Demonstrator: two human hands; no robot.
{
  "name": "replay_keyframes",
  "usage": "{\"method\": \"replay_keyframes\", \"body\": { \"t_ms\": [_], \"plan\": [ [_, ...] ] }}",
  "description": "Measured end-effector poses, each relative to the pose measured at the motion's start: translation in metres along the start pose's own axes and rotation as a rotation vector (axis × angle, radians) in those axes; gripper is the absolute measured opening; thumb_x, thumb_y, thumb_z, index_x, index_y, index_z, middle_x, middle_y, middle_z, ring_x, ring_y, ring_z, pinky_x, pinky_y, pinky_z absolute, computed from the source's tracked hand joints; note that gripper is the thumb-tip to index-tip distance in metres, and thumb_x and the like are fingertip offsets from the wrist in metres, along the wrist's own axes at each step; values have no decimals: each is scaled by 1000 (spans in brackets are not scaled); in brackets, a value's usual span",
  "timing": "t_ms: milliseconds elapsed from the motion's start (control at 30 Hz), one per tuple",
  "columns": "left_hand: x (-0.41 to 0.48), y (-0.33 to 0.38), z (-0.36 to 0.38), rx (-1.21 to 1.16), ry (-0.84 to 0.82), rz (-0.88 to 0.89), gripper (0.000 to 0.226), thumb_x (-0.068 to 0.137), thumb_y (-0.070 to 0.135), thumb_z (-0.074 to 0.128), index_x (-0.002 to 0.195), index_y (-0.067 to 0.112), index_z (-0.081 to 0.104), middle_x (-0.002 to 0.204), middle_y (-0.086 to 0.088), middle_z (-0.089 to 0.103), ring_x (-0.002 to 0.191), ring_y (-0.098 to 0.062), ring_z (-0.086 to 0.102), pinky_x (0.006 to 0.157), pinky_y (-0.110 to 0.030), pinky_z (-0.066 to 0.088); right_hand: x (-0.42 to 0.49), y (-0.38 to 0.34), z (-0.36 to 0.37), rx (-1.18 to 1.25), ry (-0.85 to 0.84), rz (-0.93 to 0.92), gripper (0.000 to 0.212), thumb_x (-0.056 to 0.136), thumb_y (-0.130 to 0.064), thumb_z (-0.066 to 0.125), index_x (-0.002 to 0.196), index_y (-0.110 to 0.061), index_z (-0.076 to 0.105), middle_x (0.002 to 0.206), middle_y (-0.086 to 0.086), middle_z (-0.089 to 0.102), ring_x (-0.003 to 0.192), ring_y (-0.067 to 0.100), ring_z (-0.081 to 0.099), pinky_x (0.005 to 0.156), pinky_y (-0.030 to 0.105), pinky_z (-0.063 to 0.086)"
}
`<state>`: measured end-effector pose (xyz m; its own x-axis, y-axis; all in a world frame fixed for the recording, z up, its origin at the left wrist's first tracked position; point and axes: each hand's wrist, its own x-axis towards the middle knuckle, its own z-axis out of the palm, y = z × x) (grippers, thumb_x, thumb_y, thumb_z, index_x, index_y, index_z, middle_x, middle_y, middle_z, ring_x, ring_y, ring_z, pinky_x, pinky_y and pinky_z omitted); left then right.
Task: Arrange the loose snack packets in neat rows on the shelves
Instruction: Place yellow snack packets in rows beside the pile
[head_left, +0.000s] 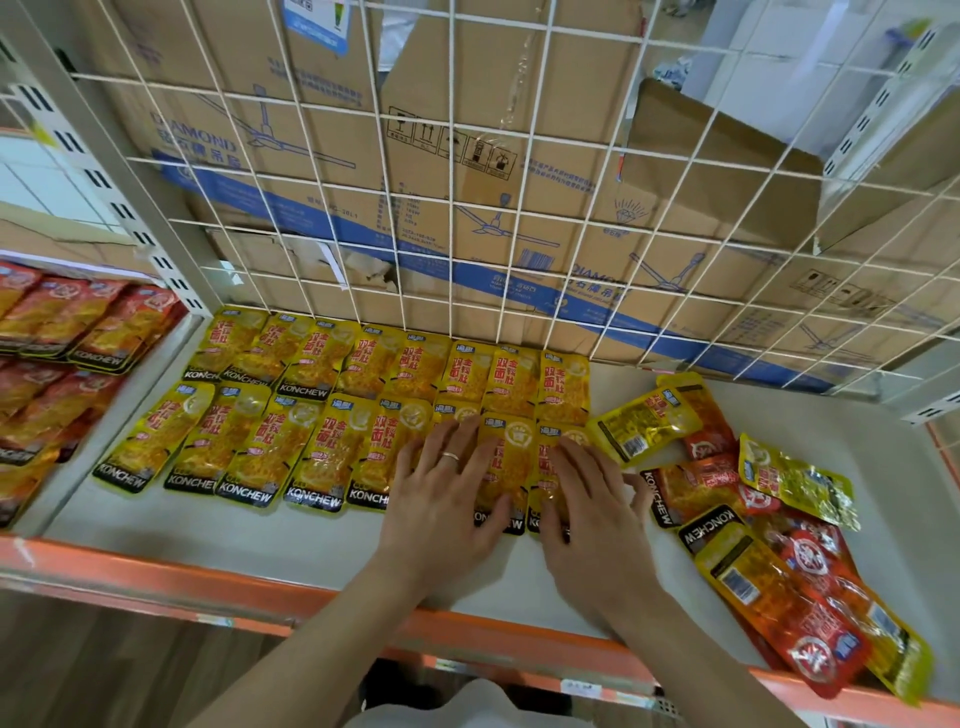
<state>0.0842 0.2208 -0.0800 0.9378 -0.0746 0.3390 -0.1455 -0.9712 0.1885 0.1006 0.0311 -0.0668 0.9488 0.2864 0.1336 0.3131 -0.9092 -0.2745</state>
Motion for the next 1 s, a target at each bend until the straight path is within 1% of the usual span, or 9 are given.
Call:
{"method": "replay_keyframes", "body": {
  "t_ms": [133,267,367,500,600,700,800,933,1000],
  "plan": [
    [2,3,-6,-64,68,31,50,90,49,54,129,21,65,145,1,55,131,-25,51,108,-49,35,1,-2,-5,38,43,10,50,91,-45,39,134,-23,55,145,-10,46,136,15,37,105,50,23],
    [1,-6,-28,-221,173,87,35,93,36,58,124,22,68,140,6,59,124,-21,58,101,-45,43,12,-25,-16,84,104,-59,51,90,-48,39,133,-25,56,142,-9,50,134,15,37,105,48,23],
    [-8,-30,-51,-201,256,-3,37,92,34,60,125,20,68,141,4,58,126,-22,56,103,-40,43,25,-57,-18,114,102,-170,55,89,-50,42,133,-23,58,142,-7,53,133,17,38,104,50,26],
    [-38,-95,-76,-113,295,-166,42,89,34,64,128,18,66,147,1,53,139,-24,46,109,-44,39,35,-104,-5,124,10,-320,55,88,-53,43,134,-25,56,142,-9,51,132,18,41,103,51,26],
    [-65,-153,-88,-41,233,-294,52,92,44,52,137,18,61,154,-1,45,146,-26,36,112,-52,36,36,-138,11,149,-39,-403,55,87,-52,46,133,-25,56,143,-7,51,132,21,43,104,51,23],
    [-80,-199,-98,-15,100,-409,69,92,59,42,149,19,47,161,2,33,151,-22,26,119,-51,28,35,-167,29,128,-103,-438,55,88,-56,45,135,-28,50,148,-4,47,138,24,41,106,51,17],
    [-79,-231,-101,7,-69,-424,82,91,72,27,155,21,35,165,5,23,153,-22,20,122,-48,23,36,-188,43,68,-122,-448,56,86,-58,44,134,-29,52,149,-1,48,138,30,45,104,53,17],
    [-69,-245,-97,61,-220,-401,88,87,76,19,156,24,33,165,5,20,154,-19,14,122,-41,18,42,-195,60,-19,-124,-417,57,90,-61,41,138,-31,51,151,2,46,142,33,39,110,56,15],
    [-68,-241,-94,100,-215,-404,85,88,73,21,153,21,40,162,1,32,151,-21,26,119,-42,25,43,-193,66,-37,-137,-391,58,94,-61,36,141,-31,50,153,3,44,144,32,36,113,56,15]
  ]
}}
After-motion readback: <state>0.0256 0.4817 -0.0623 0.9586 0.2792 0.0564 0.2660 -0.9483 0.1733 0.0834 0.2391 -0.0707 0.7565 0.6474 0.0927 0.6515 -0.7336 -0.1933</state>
